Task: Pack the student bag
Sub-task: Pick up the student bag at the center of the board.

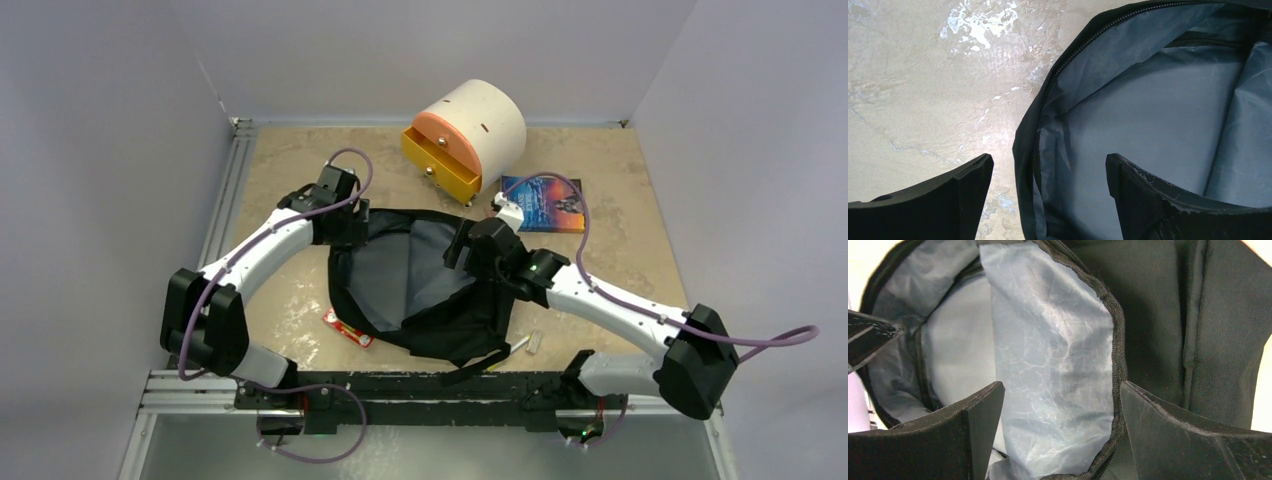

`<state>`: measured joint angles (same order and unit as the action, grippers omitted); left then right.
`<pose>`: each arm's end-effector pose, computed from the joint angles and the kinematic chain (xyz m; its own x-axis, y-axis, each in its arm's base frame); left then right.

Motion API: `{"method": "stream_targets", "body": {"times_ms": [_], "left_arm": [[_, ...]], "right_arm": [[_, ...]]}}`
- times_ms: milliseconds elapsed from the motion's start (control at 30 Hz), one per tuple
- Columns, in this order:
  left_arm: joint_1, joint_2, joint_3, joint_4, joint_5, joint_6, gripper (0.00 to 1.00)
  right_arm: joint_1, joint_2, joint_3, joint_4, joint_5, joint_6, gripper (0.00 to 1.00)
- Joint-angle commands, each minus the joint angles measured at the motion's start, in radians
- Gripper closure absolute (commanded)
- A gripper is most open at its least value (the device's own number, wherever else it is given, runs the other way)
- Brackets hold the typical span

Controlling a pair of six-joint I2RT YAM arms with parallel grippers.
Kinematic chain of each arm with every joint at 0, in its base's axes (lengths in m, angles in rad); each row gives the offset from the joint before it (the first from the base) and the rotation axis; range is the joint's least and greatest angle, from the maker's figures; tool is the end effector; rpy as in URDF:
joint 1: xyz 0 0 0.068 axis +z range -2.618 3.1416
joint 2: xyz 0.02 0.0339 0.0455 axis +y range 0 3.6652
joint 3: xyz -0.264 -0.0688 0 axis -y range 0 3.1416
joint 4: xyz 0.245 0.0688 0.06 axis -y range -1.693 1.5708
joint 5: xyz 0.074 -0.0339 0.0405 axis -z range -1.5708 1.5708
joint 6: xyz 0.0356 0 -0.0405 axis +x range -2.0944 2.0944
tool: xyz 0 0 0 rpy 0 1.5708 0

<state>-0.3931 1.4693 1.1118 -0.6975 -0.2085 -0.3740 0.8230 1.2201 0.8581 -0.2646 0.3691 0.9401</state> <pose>0.2776 -0.1071 0.2519 -0.8505 -0.0343 -0.5249 -0.0325 0.9994 -0.0126 0.1906 0.1867 0.2679 -0.6269 0.4317 -0.6485 0.0360 0.8476 0.5294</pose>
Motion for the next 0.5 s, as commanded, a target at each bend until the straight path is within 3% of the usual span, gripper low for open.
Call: {"method": "stream_targets", "body": {"times_ms": [0, 333, 467], "left_arm": [[0.003, 0.023, -0.007, 0.03, 0.002, 0.02, 0.18], [0.005, 0.057, -0.014, 0.058, 0.02, 0.022, 0.25], [0.005, 0.065, -0.008, 0.06, 0.028, 0.02, 0.32]], "right_arm": [[-0.017, 0.021, -0.025, 0.012, -0.037, 0.044, 0.12], [-0.026, 0.004, -0.1, 0.038, -0.095, 0.082, 0.13], [-0.028, -0.044, -0.136, 0.128, -0.161, 0.095, 0.17]]}}
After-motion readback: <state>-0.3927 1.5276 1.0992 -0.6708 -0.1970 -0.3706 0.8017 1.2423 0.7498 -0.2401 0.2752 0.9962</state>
